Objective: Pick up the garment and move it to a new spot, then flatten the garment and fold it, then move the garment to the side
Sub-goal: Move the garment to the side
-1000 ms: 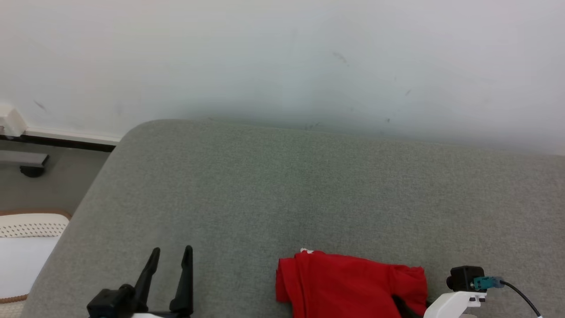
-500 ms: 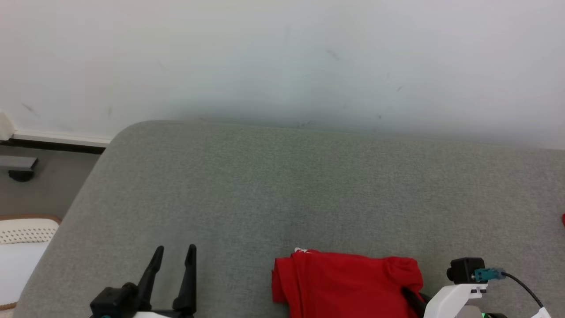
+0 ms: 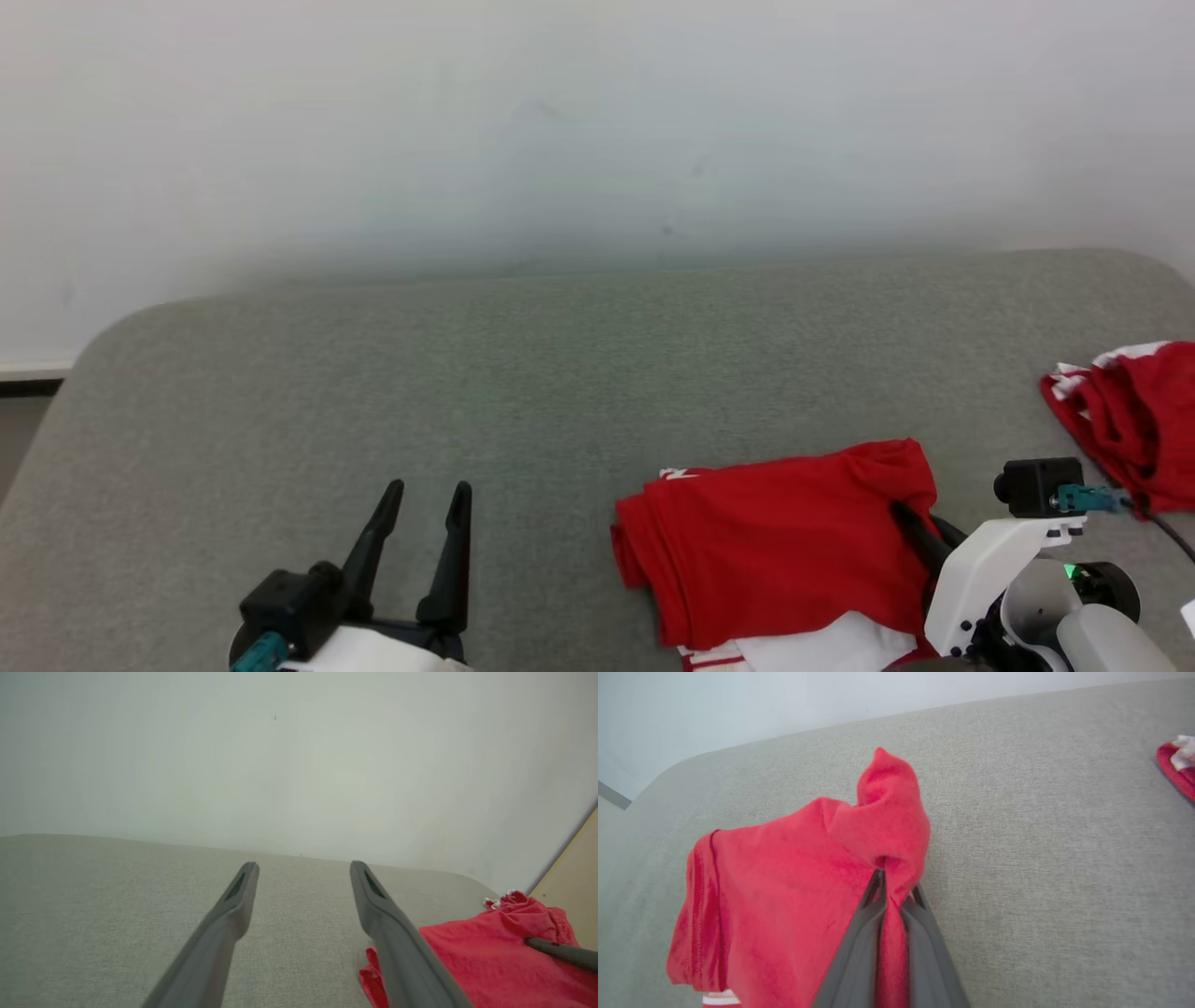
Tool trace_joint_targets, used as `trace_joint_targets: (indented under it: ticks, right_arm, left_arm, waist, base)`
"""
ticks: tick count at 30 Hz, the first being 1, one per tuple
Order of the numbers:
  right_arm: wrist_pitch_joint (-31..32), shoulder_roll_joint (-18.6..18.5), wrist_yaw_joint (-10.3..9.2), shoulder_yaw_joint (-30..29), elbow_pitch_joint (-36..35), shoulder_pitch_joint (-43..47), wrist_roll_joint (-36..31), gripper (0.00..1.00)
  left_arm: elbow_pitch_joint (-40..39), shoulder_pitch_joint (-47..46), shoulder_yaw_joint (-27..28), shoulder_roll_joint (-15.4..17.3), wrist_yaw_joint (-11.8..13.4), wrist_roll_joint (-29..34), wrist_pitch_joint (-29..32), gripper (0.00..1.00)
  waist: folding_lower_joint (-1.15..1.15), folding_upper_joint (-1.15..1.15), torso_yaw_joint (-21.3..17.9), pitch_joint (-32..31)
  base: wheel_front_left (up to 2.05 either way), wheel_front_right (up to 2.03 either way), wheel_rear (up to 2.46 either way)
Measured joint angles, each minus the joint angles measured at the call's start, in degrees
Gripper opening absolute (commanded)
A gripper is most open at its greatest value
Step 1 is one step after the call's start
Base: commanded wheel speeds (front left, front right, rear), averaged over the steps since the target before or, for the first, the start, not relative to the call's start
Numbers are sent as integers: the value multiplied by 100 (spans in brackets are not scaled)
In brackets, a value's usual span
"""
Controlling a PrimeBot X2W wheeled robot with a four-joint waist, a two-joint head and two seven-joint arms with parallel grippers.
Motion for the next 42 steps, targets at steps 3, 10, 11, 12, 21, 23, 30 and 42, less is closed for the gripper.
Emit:
trace_joint_targets:
  ticks: [3,10,11,12,21,23,30,42]
  right_arm:
    - [-29,-40,0,-57,-49,-32,-2,0]
    - [-131,-64,0,-177,-138,-28,-2,0]
    - [-140,-65,0,-185,-148,-26,-2,0]
    - [-158,-65,0,-185,-162,-23,-1,0]
    - [-226,-66,0,-234,-263,10,9,0]
    - [-229,-62,0,-238,-270,10,13,0]
    - [-320,-46,0,-312,-324,-46,-20,0]
    - [-62,-702,0,-424,-627,-1440,-303,0]
  left_arm:
    - [-15,-75,-152,-1,10,-8,0,100]
    - [-34,-183,-352,-2,54,9,1,100]
    - [-37,-192,-367,-1,55,10,0,100]
    - [-35,-197,-397,-2,55,12,0,100]
    - [-87,-269,-802,-4,21,15,0,100]
    - [-76,-274,-821,-4,20,25,0,100]
    - [-41,-415,-892,-4,-2,123,0,100]
    - [-101,-837,-837,248,-49,316,0,100]
  waist:
    - [0,0,-312,28]
    - [0,0,-1060,108]
    - [0,0,-1158,120]
    - [0,0,-1256,133]
    - [0,0,-1800,263]
    - [0,0,-1810,280]
    - [0,0,-1699,424]
    - [0,0,-1262,1390]
  base:
    - [0,0,0]
    - [0,0,0]
    - [0,0,0]
    - [0,0,0]
    - [0,0,0]
    - [0,0,0]
    - [0,0,0]
    - [0,0,0]
